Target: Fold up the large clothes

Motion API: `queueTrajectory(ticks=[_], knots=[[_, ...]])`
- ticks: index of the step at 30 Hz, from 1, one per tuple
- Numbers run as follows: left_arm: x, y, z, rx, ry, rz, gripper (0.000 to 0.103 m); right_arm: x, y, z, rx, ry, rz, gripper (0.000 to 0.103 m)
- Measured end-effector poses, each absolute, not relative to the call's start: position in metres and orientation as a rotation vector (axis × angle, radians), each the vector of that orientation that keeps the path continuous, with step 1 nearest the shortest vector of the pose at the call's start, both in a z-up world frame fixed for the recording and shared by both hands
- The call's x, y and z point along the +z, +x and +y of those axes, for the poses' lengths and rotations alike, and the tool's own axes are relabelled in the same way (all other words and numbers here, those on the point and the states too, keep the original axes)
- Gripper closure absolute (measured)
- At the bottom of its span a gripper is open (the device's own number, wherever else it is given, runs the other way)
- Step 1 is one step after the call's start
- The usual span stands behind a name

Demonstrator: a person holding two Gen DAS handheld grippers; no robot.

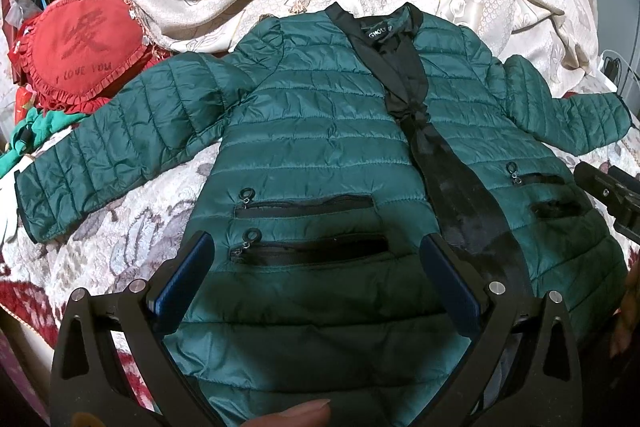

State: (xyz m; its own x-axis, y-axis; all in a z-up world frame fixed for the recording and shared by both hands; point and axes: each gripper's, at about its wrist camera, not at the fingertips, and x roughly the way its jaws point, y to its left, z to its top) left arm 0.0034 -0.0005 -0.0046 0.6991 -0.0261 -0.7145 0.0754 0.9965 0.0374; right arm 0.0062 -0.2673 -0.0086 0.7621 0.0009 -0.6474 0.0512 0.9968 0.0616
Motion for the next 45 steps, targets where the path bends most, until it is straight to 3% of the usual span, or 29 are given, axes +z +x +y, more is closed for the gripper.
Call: queueTrajectory(ticks=[31, 45], knots=[[-0.006, 0.001, -0.001, -0.057, 0.068, 0.797, 0.000, -0.008, 0.000, -0.233, 0.113, -0.049, 0.685, 0.000], [-0.007, 0.001, -0.001, -0.059, 0.071, 0.799, 0.000, -0.024, 0.007, -0.220, 0.148, -0.089, 0.763, 0.000]])
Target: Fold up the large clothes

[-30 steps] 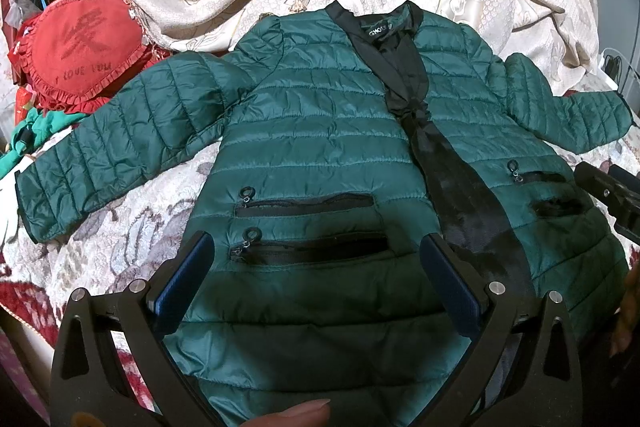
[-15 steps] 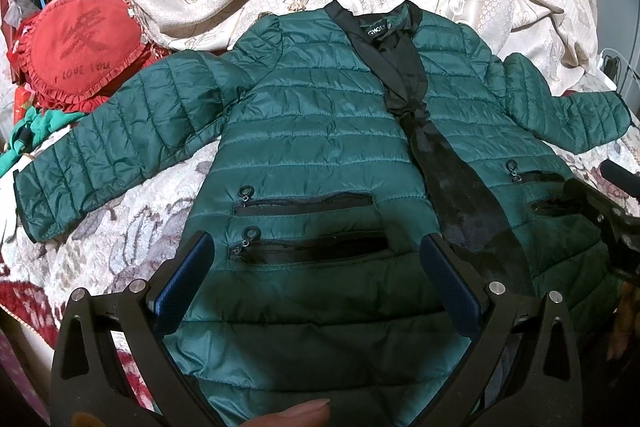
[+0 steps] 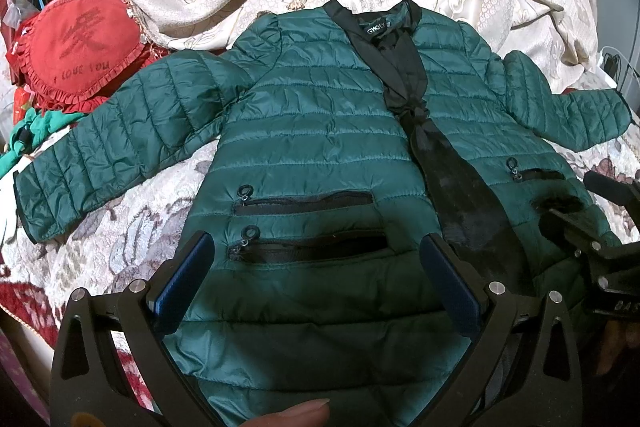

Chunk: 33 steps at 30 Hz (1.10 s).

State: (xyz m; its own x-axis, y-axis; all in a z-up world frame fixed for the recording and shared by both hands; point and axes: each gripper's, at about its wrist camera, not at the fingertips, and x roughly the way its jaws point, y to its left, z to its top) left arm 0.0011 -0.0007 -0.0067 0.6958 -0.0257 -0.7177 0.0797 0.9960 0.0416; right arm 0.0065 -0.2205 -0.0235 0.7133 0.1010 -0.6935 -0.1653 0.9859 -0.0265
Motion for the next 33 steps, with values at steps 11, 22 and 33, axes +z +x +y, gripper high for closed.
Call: queueTrajectory(ticks=[11, 22, 33], knots=[[-0.007, 0.001, 0.000, -0.057, 0.075, 0.800, 0.000, -0.025, 0.014, -0.234, 0.080, -0.054, 0.806, 0.000], [-0.003, 0.054, 0.017, -0.039, -0.064, 0.848, 0.000, -0.022, 0.017, -0.238, 0.008, -0.066, 0.779, 0.000], [-0.056, 0.124, 0.012, -0.022, -0.120, 1.049, 0.000, -0.019, 0.021, -0.252, 0.065, 0.077, 0.701, 0.000]])
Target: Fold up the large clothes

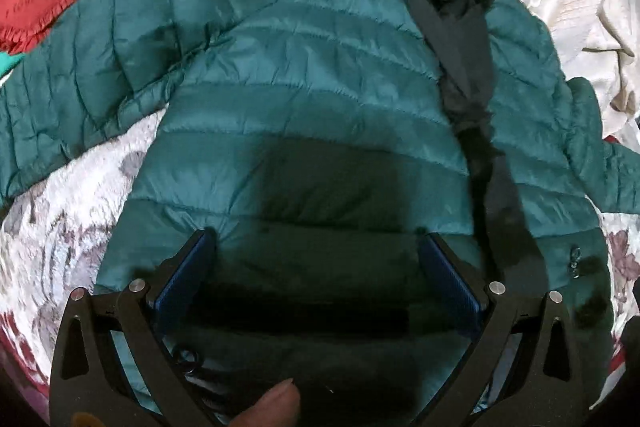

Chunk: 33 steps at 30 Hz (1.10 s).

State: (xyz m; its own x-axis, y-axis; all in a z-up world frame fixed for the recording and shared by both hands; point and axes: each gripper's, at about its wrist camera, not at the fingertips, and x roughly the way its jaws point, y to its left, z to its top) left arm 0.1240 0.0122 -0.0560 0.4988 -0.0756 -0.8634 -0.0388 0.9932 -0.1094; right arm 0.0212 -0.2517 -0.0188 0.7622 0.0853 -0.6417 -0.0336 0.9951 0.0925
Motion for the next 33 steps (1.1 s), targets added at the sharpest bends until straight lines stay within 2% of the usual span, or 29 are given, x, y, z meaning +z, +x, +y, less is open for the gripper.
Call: queueTrajectory(ticks=[7, 17, 27, 33], knots=[[-0.061, 0.115, 0.000, 0.022, -0.015, 1.029, 0.000, -0.039, 0.087, -0.223, 0.097, -0.089, 0.827, 0.000], [-0.066, 0.113, -0.012, 0.038, 0.002, 1.002, 0.000, -0.082, 0.127, -0.242, 0.030, -0.057, 0.993, 0.000], [-0.064, 0.112, -0.010, 0.030, 0.008, 0.993, 0.000, -0.087, 0.124, -0.240, 0.041, -0.095, 1.013, 0.000], [-0.053, 0.109, -0.009, 0.038, -0.007, 0.936, 0.000, -0.073, 0.113, -0.243, 0.022, -0.065, 0.942, 0.000]])
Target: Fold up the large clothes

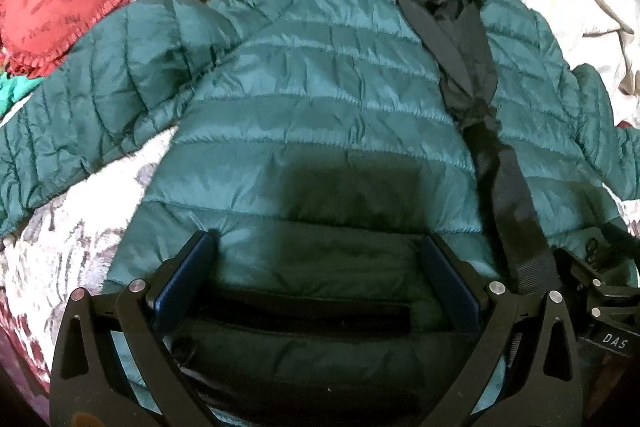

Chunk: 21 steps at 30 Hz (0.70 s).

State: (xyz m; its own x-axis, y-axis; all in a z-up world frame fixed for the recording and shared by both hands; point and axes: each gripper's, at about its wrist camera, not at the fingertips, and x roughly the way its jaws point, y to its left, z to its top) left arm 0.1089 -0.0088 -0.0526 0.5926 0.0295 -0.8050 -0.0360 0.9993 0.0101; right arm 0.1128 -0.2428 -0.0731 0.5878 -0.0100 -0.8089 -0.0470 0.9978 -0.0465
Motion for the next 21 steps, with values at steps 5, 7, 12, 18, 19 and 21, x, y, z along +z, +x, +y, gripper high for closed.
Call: queueTrajectory(ticks=[5, 7, 12, 18, 19, 21], knots=[[-0.031, 0.101, -0.015, 0.036, 0.038, 0.801, 0.000, -0.040, 0.093, -0.245, -0.023, -0.082, 0.754, 0.000], [-0.025, 0.100, -0.020, 0.032, 0.060, 0.765, 0.000, -0.035, 0.092, -0.246, -0.040, -0.083, 0.735, 0.000], [-0.024, 0.094, -0.022, 0.005, 0.069, 0.754, 0.000, -0.038, 0.097, -0.258, -0.041, -0.035, 0.780, 0.000], [-0.024, 0.089, -0.021, -0.010, 0.065, 0.752, 0.000, -0.043, 0.097, -0.263, -0.051, -0.015, 0.798, 0.000], [-0.025, 0.089, -0.021, -0.010, 0.063, 0.754, 0.000, -0.042, 0.097, -0.263, -0.048, -0.014, 0.798, 0.000], [-0.025, 0.089, -0.021, -0.010, 0.060, 0.758, 0.000, -0.043, 0.097, -0.263, -0.052, -0.016, 0.798, 0.000]])
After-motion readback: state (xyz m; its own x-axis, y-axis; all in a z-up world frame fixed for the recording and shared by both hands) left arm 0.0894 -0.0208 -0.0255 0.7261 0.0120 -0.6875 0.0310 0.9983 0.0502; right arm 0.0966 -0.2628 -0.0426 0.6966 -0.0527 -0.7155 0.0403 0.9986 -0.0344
